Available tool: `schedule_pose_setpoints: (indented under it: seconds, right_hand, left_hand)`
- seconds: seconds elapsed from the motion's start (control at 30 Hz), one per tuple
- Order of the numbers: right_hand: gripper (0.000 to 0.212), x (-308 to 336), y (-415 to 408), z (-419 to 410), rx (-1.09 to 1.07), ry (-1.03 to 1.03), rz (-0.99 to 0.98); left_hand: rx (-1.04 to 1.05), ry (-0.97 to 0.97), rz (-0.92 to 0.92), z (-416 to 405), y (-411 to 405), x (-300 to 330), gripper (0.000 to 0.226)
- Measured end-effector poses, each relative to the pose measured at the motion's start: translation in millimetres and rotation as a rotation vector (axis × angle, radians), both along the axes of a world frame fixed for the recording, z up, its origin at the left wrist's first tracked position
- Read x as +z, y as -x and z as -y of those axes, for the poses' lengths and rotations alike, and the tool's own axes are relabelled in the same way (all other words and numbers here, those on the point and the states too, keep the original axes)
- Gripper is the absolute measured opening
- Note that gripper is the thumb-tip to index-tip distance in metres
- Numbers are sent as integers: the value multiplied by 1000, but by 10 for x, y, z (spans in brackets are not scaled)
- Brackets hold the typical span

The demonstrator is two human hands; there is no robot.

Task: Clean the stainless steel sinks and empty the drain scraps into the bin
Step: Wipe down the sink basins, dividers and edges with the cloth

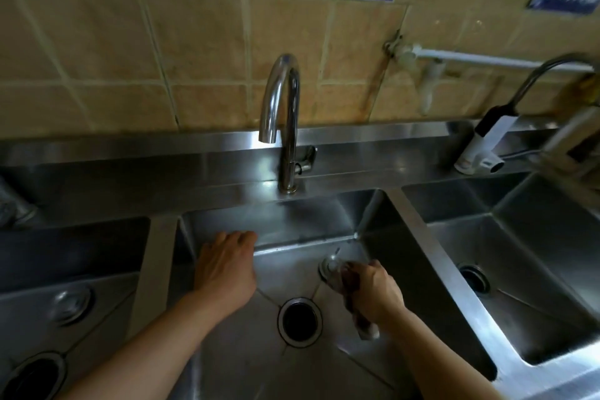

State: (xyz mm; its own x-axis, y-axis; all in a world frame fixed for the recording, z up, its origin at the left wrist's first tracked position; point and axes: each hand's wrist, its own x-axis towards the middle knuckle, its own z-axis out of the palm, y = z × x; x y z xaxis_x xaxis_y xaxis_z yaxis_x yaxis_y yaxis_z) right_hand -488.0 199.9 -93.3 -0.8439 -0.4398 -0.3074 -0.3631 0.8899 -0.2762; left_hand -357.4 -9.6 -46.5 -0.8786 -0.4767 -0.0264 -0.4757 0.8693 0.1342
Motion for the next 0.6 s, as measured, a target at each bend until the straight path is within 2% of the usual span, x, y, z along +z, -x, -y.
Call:
schedule_pose_setpoints:
  seconds: [0.3, 0.6]
  right_hand:
    - [41, 690, -425, -214, -1, 58, -94]
    - [40, 997, -831, -347, -28, 79, -170]
  left_hand:
    - [-25, -158, -3, -102, -368, 485, 43]
    - [-79, -217, 5, -128, -639, 660, 38]
